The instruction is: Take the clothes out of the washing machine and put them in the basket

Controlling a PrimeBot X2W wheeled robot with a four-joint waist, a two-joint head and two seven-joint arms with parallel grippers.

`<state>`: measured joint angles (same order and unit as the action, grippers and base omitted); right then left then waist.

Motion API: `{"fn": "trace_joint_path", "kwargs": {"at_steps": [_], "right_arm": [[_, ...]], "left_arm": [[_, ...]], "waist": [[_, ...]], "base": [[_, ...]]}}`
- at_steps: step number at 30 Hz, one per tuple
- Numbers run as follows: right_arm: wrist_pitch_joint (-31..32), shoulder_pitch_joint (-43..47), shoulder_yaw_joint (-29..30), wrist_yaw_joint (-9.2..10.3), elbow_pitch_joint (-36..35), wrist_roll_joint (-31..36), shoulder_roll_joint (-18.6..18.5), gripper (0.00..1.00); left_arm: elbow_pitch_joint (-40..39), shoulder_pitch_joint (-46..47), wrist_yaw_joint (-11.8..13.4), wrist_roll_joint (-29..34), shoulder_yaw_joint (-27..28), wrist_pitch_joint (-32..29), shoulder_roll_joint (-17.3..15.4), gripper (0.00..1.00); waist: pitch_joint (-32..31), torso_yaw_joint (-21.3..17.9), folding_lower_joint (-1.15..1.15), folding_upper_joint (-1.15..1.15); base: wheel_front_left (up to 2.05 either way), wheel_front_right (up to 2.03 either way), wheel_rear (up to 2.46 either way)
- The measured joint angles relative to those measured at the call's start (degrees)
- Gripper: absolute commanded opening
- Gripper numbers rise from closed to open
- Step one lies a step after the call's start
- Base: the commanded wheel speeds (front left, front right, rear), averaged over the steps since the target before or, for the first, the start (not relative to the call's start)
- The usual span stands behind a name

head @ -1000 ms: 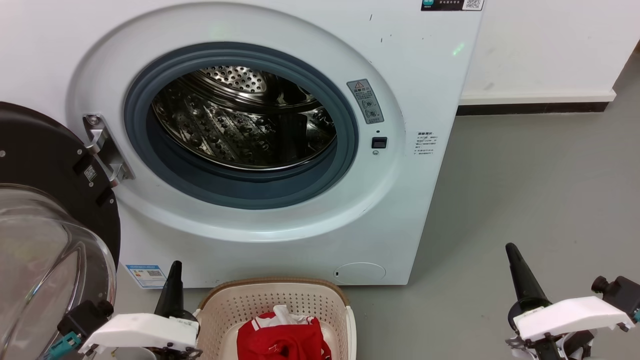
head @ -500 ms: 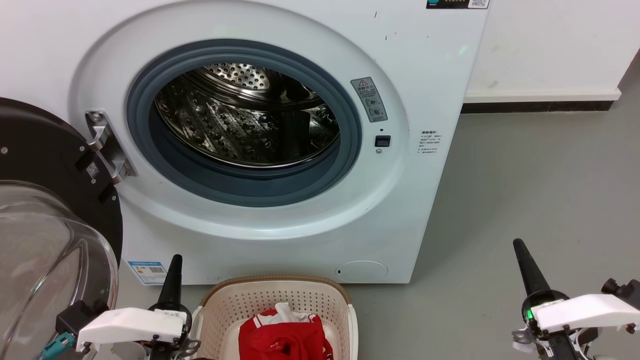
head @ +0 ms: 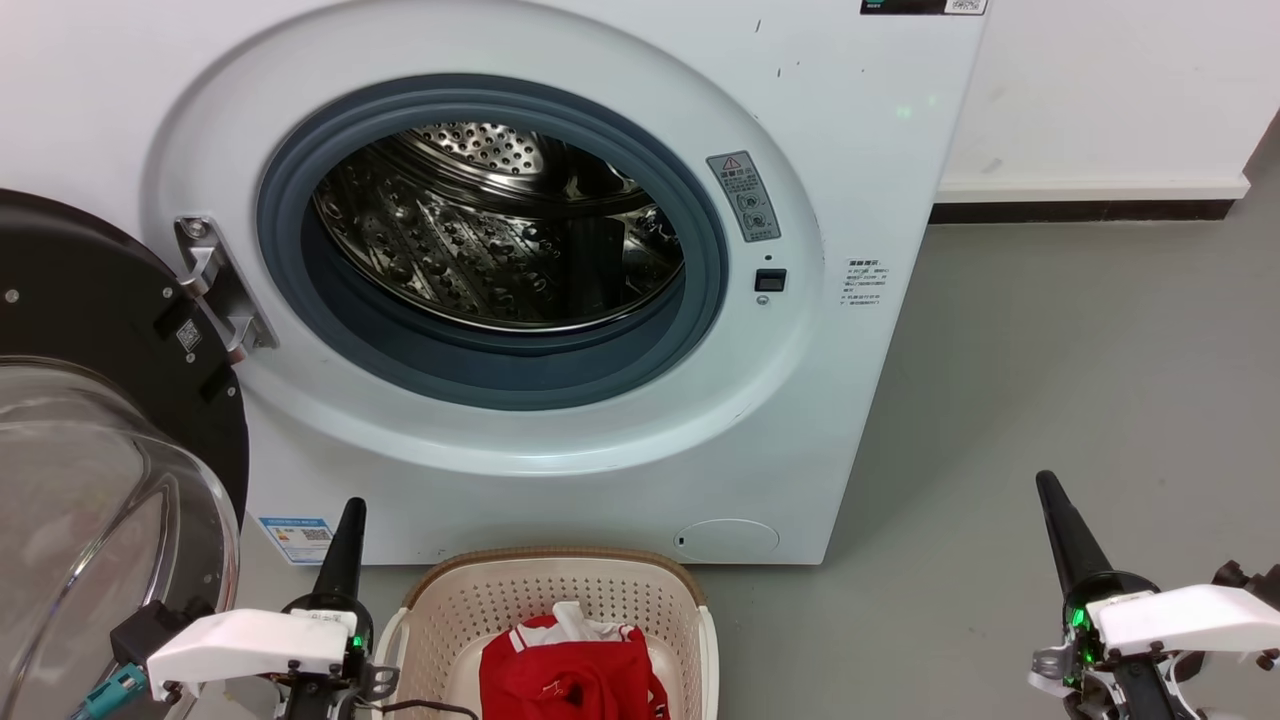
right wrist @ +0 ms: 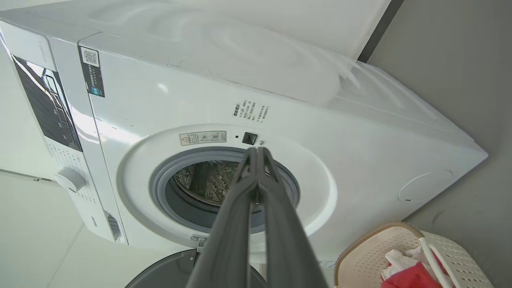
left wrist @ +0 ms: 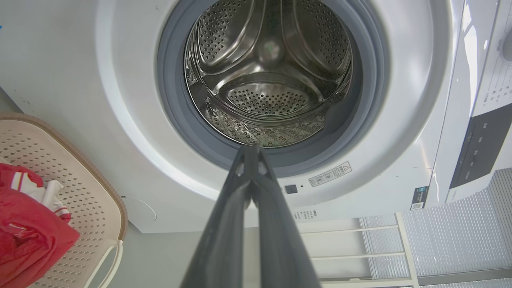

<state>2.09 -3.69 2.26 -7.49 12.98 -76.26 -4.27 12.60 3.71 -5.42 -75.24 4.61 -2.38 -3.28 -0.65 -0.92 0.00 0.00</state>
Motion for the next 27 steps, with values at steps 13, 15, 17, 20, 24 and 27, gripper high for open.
{"fn": "trace_joint_path", "kwargs": {"at_steps": [13, 15, 17, 20, 24, 27], "right_arm": [[1.07, -0.98, 0.93, 0.0, 0.3, -6.43, 0.01, 0.0], [1.25, -1.03, 1.03, 0.0, 0.34, -7.34, 0.02, 0.0], [1.41, -1.06, 1.18, 0.0, 0.41, -8.2, 0.02, 0.0], [1.57, -1.13, 1.4, 0.0, 0.45, -9.59, 0.02, 0.0], [1.97, -1.24, 1.65, 0.0, 0.54, -11.27, 0.03, 0.0], [2.08, -1.35, 1.85, 0.0, 0.6, -12.56, 0.04, 0.0]], "left_arm": [[0.55, 0.73, -0.66, -6.27, 0.78, -1.57, 0.13, 0.0], [0.59, 1.03, -0.74, -7.19, 0.89, -1.8, 0.16, 0.0], [0.68, 1.13, -0.96, -8.14, 0.98, -2.0, 0.19, 0.0], [0.79, 1.21, -1.13, -9.39, 1.13, -2.31, 0.22, 0.0], [0.93, 1.37, -1.22, -11.1, 1.27, -2.77, 0.25, 0.0], [1.07, 1.55, -1.42, -12.36, 1.38, -3.01, 0.27, 0.0]], "waist": [[0.28, 0.31, 0.0, 0.0], [0.32, 0.35, 0.0, 0.0], [0.37, 0.4, 0.0, 0.0], [0.43, 0.47, 0.0, 0.0], [0.52, 0.57, 0.0, 0.0], [0.58, 0.64, 0.0, 0.0]], "base": [[0.0, 0.0, 0.0], [0.0, 0.0, 0.0], [0.0, 0.0, 0.0], [0.0, 0.0, 0.0], [0.0, 0.0, 0.0], [0.0, 0.0, 0.0]]}}
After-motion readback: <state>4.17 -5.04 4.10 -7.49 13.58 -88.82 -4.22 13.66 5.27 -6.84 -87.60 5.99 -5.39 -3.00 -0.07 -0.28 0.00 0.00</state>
